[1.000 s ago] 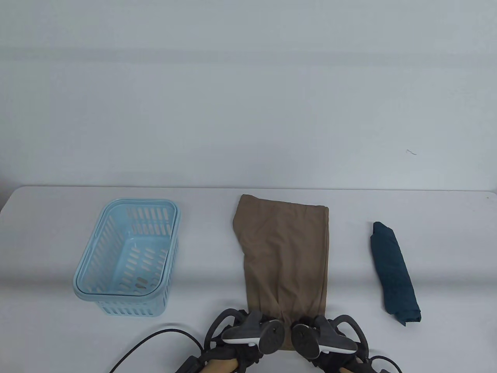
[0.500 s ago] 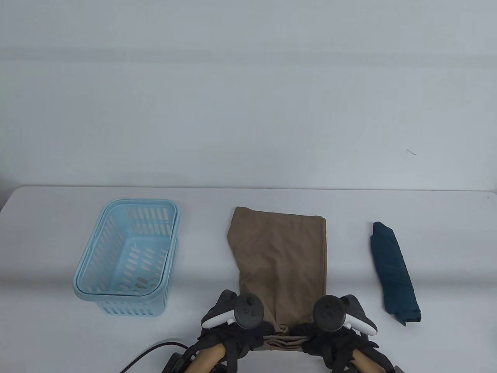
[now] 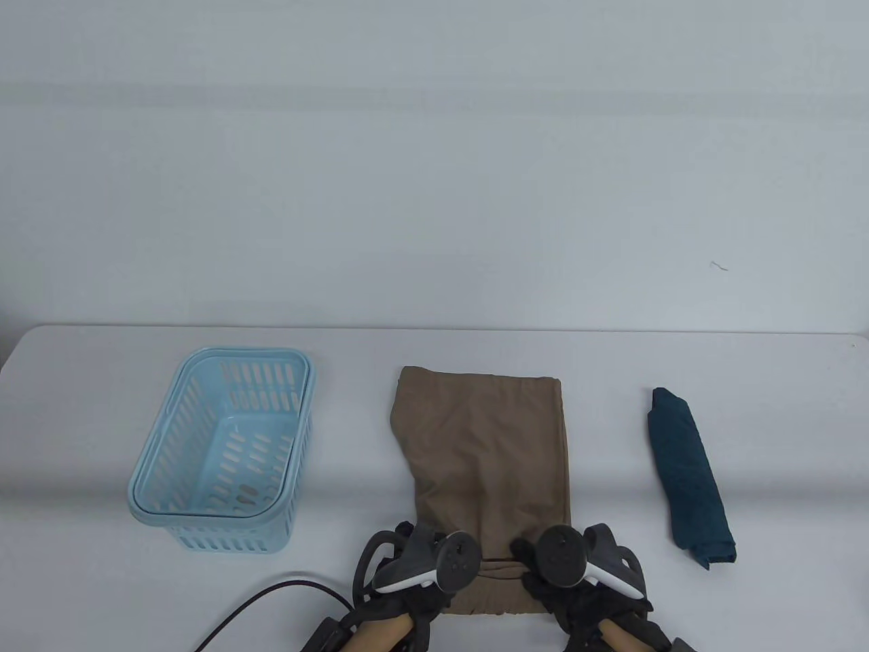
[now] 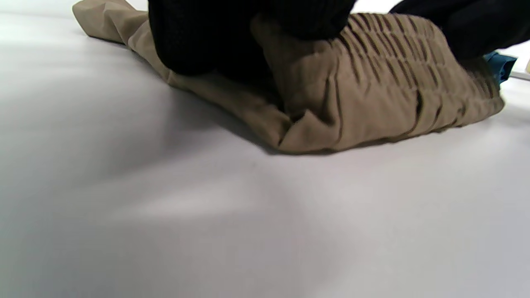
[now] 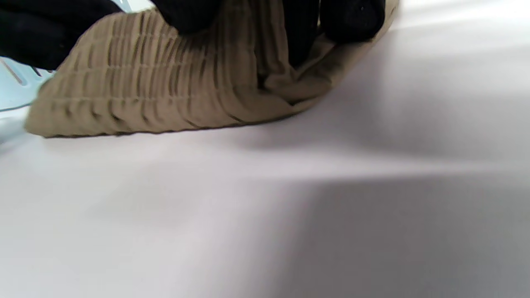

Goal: Roll shorts into tight roll

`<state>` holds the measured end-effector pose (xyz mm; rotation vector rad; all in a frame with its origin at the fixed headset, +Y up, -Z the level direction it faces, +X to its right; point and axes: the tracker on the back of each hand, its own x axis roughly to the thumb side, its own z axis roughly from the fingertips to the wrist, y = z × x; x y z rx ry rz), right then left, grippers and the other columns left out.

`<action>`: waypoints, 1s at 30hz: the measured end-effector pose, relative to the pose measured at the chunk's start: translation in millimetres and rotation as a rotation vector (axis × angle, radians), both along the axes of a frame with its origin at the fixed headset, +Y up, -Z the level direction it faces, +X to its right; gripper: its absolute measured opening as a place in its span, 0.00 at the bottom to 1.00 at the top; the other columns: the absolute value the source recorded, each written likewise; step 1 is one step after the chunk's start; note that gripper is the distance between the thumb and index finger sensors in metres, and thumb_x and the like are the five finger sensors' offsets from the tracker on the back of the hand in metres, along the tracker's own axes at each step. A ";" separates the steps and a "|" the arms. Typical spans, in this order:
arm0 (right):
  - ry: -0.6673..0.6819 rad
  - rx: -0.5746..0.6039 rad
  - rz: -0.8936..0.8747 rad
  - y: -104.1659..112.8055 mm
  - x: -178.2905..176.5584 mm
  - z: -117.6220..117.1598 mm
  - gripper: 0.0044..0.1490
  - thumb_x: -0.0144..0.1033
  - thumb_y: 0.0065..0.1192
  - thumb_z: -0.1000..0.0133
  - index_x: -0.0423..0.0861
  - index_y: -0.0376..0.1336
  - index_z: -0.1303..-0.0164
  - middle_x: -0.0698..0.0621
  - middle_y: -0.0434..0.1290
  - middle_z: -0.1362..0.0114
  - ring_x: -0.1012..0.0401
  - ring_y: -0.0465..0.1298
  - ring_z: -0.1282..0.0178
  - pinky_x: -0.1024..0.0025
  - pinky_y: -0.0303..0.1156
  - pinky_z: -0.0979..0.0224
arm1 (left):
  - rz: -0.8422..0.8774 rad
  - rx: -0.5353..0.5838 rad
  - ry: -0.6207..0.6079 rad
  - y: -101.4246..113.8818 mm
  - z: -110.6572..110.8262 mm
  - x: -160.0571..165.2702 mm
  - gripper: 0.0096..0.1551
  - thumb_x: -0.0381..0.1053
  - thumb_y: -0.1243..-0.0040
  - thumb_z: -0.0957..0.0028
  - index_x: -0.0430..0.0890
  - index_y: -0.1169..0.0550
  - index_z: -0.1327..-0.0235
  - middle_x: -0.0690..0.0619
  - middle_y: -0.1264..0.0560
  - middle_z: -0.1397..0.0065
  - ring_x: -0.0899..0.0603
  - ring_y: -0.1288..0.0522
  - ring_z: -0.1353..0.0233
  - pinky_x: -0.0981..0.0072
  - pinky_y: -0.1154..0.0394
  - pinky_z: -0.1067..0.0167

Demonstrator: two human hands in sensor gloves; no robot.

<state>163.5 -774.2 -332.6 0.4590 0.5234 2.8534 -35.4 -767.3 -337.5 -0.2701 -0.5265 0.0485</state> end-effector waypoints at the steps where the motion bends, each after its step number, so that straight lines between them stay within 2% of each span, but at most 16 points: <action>1: -0.008 0.019 0.012 -0.2 -1.8 -0.2 0.38 0.44 0.46 0.42 0.49 0.48 0.19 0.45 0.59 0.24 0.43 0.54 0.24 0.29 0.35 0.25 | -0.004 0.029 -0.010 -1.2 0.5 0.5 0.34 0.45 0.49 0.46 0.41 0.38 0.24 0.39 0.32 0.27 0.34 0.30 0.31 0.25 0.46 0.31; 3: -0.021 0.055 0.026 -0.8 -5.0 -0.5 0.38 0.44 0.47 0.42 0.49 0.50 0.20 0.43 0.58 0.23 0.42 0.53 0.24 0.30 0.36 0.24 | 0.002 0.097 -0.042 2.7 3.0 1.1 0.37 0.45 0.46 0.47 0.39 0.41 0.24 0.38 0.35 0.26 0.34 0.31 0.29 0.26 0.45 0.31; 5: -0.031 0.086 0.042 -1.0 -7.4 -0.2 0.37 0.43 0.48 0.43 0.50 0.52 0.20 0.43 0.58 0.22 0.43 0.53 0.24 0.30 0.37 0.24 | 0.019 0.159 -0.108 11.2 7.9 2.4 0.38 0.44 0.43 0.48 0.40 0.40 0.25 0.38 0.37 0.24 0.33 0.31 0.28 0.26 0.45 0.31; 8: -0.052 0.122 0.072 -1.0 -8.9 -1.0 0.37 0.44 0.49 0.43 0.50 0.55 0.21 0.43 0.59 0.22 0.43 0.54 0.24 0.30 0.38 0.24 | 0.050 0.167 -0.270 14.9 19.5 4.8 0.32 0.47 0.43 0.48 0.47 0.32 0.28 0.39 0.38 0.20 0.32 0.32 0.25 0.26 0.45 0.30; 9: -0.055 0.125 0.075 -1.3 -9.3 -1.2 0.37 0.44 0.49 0.43 0.51 0.55 0.21 0.42 0.59 0.22 0.43 0.54 0.24 0.31 0.38 0.24 | 0.038 0.154 -0.289 13.1 21.2 5.8 0.34 0.48 0.43 0.48 0.44 0.33 0.26 0.40 0.36 0.21 0.34 0.31 0.25 0.27 0.44 0.30; 12: -0.067 0.134 0.084 -2.5 -11.4 -1.2 0.36 0.44 0.48 0.43 0.51 0.55 0.21 0.42 0.59 0.22 0.42 0.54 0.24 0.30 0.38 0.24 | -0.099 0.070 -0.271 1.8 19.9 6.9 0.42 0.53 0.44 0.49 0.43 0.40 0.22 0.39 0.41 0.17 0.33 0.35 0.21 0.25 0.47 0.30; 15: -0.027 0.181 0.090 2.7 -11.5 2.3 0.36 0.42 0.50 0.43 0.49 0.56 0.22 0.43 0.56 0.19 0.43 0.53 0.21 0.30 0.38 0.24 | -0.099 0.032 -0.255 -5.6 14.9 8.3 0.44 0.57 0.44 0.50 0.43 0.42 0.21 0.38 0.42 0.17 0.31 0.36 0.20 0.24 0.48 0.31; 18: 0.065 0.229 0.053 11.6 -9.8 8.2 0.35 0.41 0.57 0.45 0.49 0.58 0.25 0.46 0.57 0.19 0.45 0.54 0.21 0.32 0.41 0.23 | -0.107 0.002 -0.248 -10.6 13.1 9.0 0.47 0.58 0.44 0.50 0.42 0.44 0.21 0.38 0.43 0.17 0.31 0.38 0.20 0.23 0.49 0.31; 21: 0.114 0.178 0.084 12.2 -7.3 14.3 0.40 0.47 0.60 0.49 0.48 0.59 0.25 0.45 0.58 0.19 0.44 0.55 0.21 0.30 0.41 0.23 | -0.125 0.017 -0.251 -13.0 12.3 9.8 0.48 0.58 0.44 0.51 0.42 0.45 0.21 0.38 0.44 0.17 0.31 0.38 0.20 0.24 0.49 0.30; 24: 0.160 0.117 0.191 3.9 -9.2 16.1 0.49 0.51 0.62 0.51 0.47 0.51 0.20 0.45 0.52 0.17 0.44 0.51 0.20 0.30 0.39 0.23 | -0.114 0.007 -0.244 -12.4 10.8 12.1 0.46 0.58 0.44 0.50 0.41 0.43 0.21 0.37 0.43 0.18 0.31 0.38 0.21 0.24 0.49 0.30; 27: 0.167 0.172 0.200 2.3 -12.2 14.5 0.45 0.45 0.63 0.50 0.47 0.52 0.22 0.45 0.55 0.18 0.45 0.54 0.21 0.31 0.41 0.23 | -0.093 -0.001 -0.234 -10.6 9.6 12.1 0.45 0.57 0.45 0.49 0.37 0.41 0.22 0.32 0.50 0.20 0.27 0.44 0.24 0.25 0.52 0.30; 30: 0.156 0.145 0.155 5.3 -9.1 10.8 0.40 0.45 0.57 0.47 0.47 0.55 0.23 0.45 0.58 0.19 0.45 0.56 0.21 0.30 0.42 0.23 | -0.061 -0.044 -0.220 -6.4 5.1 9.5 0.42 0.56 0.49 0.47 0.37 0.38 0.22 0.34 0.45 0.21 0.30 0.41 0.25 0.26 0.51 0.30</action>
